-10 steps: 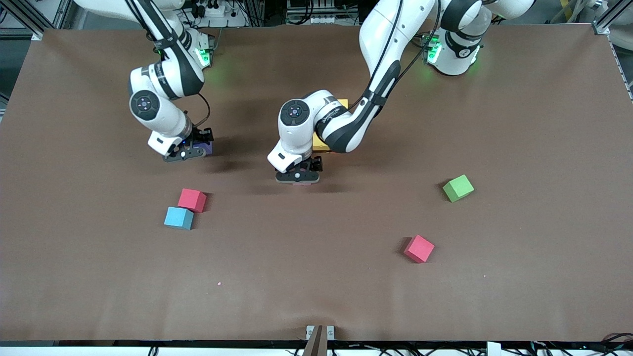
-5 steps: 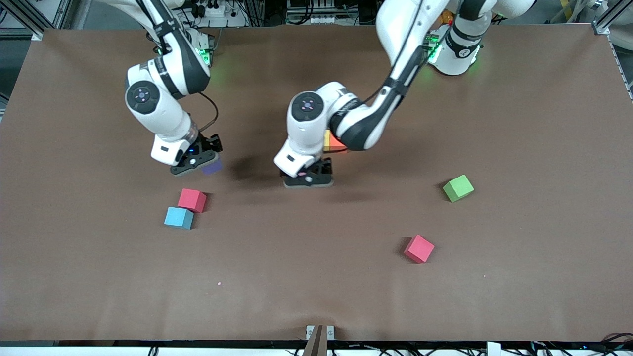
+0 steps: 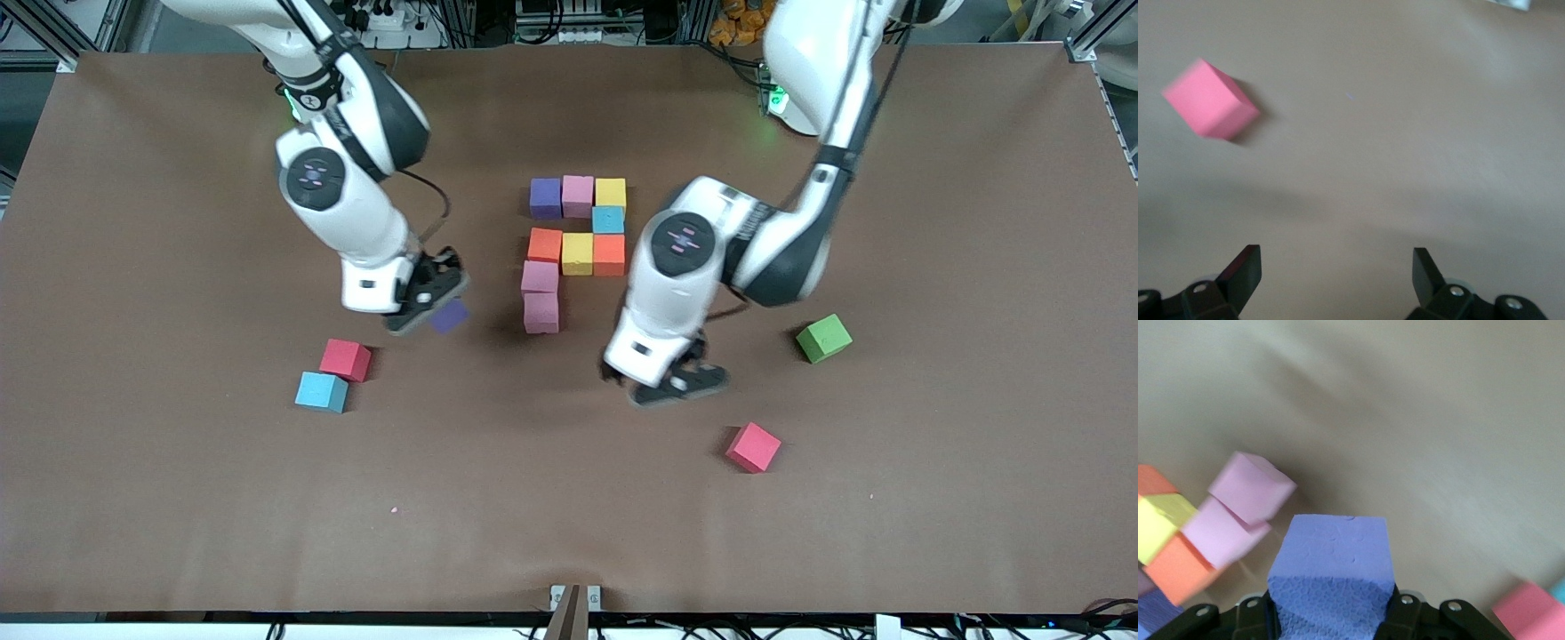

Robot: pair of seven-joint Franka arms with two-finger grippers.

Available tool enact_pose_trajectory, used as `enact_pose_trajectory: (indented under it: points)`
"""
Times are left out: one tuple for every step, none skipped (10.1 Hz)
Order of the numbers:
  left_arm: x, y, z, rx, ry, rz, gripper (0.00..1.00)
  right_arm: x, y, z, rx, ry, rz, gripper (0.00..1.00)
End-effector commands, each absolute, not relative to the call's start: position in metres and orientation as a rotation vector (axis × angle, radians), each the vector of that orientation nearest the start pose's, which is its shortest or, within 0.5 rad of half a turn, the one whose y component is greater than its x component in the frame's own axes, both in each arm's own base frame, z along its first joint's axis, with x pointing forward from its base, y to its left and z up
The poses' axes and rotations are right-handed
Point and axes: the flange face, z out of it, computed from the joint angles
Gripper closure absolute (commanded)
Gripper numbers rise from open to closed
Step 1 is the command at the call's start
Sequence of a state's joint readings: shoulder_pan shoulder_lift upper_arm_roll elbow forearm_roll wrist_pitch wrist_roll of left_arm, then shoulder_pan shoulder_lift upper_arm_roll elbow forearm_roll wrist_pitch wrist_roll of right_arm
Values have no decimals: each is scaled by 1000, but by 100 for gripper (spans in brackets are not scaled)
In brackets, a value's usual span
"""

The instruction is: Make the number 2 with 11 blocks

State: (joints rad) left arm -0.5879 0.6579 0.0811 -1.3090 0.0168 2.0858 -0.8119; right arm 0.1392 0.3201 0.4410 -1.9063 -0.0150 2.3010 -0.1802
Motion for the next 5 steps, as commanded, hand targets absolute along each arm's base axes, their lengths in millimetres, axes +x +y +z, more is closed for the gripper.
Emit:
enact_pose_trajectory:
  points:
    - [668,-315,378,-3094,-540,-206,0,545,402,361,-2698,-1364,-207,54]
    - [680,-286,378,-3081,-606,-204,0,537,431,359,-2663,-1434,-229,54]
    - [693,-254,373,-3068,-685,-185,0,525,452,345,-2630,-1488,-211,54]
    - [699,-241,361,-3061,-744,-151,0,516,472,340,-2589,-1560,-219,55]
    - [706,-222,347,-3044,-846,-113,0,506,491,340,-2521,-1781,-270,55]
